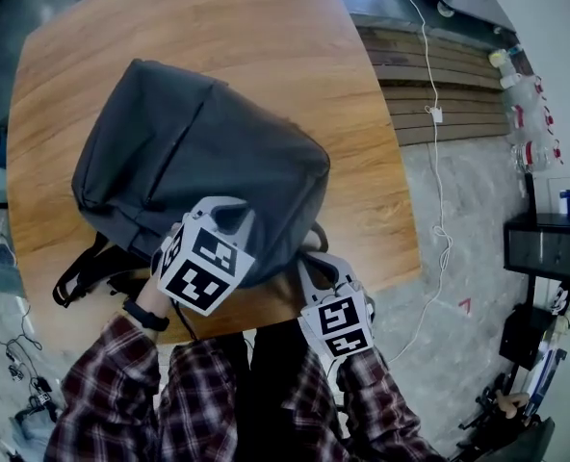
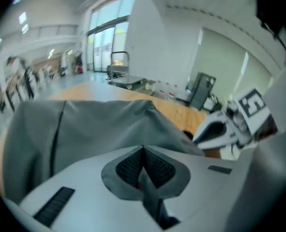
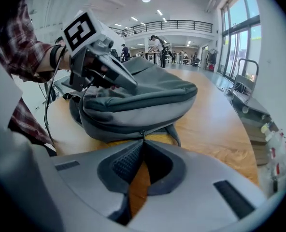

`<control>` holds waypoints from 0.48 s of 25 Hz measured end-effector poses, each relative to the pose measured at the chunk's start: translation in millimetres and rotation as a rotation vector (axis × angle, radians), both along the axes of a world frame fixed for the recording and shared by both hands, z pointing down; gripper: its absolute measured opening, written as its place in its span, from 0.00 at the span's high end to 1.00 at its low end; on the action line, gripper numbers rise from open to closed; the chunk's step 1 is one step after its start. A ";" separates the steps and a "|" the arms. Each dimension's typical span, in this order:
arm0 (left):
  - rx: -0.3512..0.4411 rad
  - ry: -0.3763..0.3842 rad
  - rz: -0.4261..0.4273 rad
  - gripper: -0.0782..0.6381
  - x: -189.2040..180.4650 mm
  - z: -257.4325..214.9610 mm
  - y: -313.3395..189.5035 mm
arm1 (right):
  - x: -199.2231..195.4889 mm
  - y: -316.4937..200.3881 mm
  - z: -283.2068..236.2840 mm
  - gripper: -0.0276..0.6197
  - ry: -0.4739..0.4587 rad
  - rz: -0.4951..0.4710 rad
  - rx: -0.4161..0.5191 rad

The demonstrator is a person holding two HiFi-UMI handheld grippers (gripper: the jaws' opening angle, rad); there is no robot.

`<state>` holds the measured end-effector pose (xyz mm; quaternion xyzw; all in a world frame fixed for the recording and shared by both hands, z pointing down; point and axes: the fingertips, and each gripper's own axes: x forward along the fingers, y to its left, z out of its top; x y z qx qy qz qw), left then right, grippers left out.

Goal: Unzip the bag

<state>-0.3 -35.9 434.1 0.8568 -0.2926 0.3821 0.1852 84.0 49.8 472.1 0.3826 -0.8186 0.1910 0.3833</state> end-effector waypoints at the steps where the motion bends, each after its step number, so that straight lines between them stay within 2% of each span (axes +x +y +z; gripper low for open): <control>1: 0.066 -0.105 0.101 0.88 -9.1 4.8 -3.1 | 4.0 -5.3 1.6 0.93 0.006 -0.001 0.007; 3: 0.144 -0.299 0.264 0.88 -32.0 23.3 -6.3 | 12.2 -16.9 5.5 0.93 0.018 -0.008 0.022; 4: 0.158 -0.354 0.310 0.88 -42.5 32.7 -5.4 | 15.7 -22.8 7.1 0.93 0.027 -0.016 0.031; 5: 0.163 -0.368 0.323 0.88 -50.4 39.8 -3.7 | 18.3 -28.9 8.4 0.93 0.038 -0.030 0.041; 7: 0.161 -0.302 0.254 0.88 -57.9 46.0 -0.9 | 20.0 -42.0 10.0 0.93 0.068 -0.075 0.059; 9: 0.138 -0.232 0.128 0.88 -60.3 47.1 0.9 | 19.0 -57.6 10.3 0.93 0.101 -0.127 0.080; 12: 0.033 -0.174 -0.070 0.88 -59.3 48.6 10.0 | 18.0 -88.8 9.2 0.93 0.136 -0.182 0.117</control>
